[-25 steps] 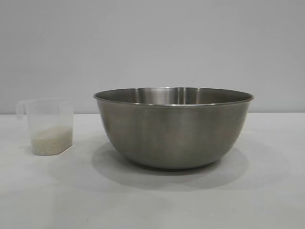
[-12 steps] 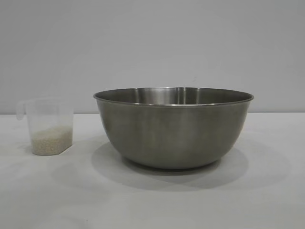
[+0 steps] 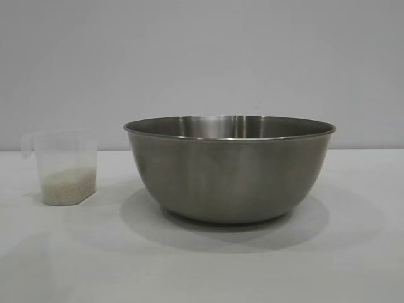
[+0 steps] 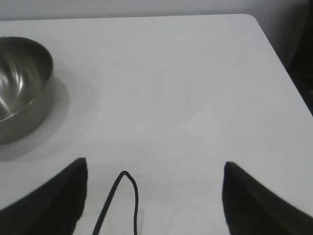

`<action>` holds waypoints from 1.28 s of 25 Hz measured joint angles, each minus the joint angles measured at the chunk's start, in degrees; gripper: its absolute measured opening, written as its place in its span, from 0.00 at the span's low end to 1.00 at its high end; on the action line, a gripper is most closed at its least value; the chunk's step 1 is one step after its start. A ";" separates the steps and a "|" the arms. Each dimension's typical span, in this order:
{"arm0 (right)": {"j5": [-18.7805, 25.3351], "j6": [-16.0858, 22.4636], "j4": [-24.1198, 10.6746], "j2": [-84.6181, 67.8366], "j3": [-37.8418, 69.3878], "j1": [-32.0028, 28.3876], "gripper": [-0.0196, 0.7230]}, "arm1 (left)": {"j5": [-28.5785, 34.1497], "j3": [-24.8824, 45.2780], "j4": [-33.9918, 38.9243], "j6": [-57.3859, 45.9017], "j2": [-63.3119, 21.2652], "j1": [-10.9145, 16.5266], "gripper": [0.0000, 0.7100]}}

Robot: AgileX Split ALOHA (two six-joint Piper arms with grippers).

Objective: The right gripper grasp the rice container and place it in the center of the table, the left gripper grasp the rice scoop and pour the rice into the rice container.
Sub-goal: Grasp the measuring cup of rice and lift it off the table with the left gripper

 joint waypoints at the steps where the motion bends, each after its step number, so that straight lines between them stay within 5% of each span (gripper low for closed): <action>1: 0.00 0.00 0.00 0.00 0.00 0.00 0.74 | -2.72 0.00 0.41 0.00 1.84 0.00 0.63; 6: 0.00 0.00 0.00 0.00 0.00 0.00 0.74 | -15.02 0.00 4.51 -0.93 12.76 -0.02 0.63; 10: 0.00 0.00 0.00 0.00 0.00 0.00 0.74 | -16.33 -0.88 6.04 -1.31 21.99 -0.02 0.63; 17: 0.00 0.00 0.00 0.00 0.00 0.00 0.74 | -16.60 -3.34 7.35 -1.53 27.62 -0.02 0.25; 32: 0.00 0.00 0.00 0.00 0.00 0.00 0.74 | -16.71 -12.84 5.98 -1.53 38.80 -0.02 0.33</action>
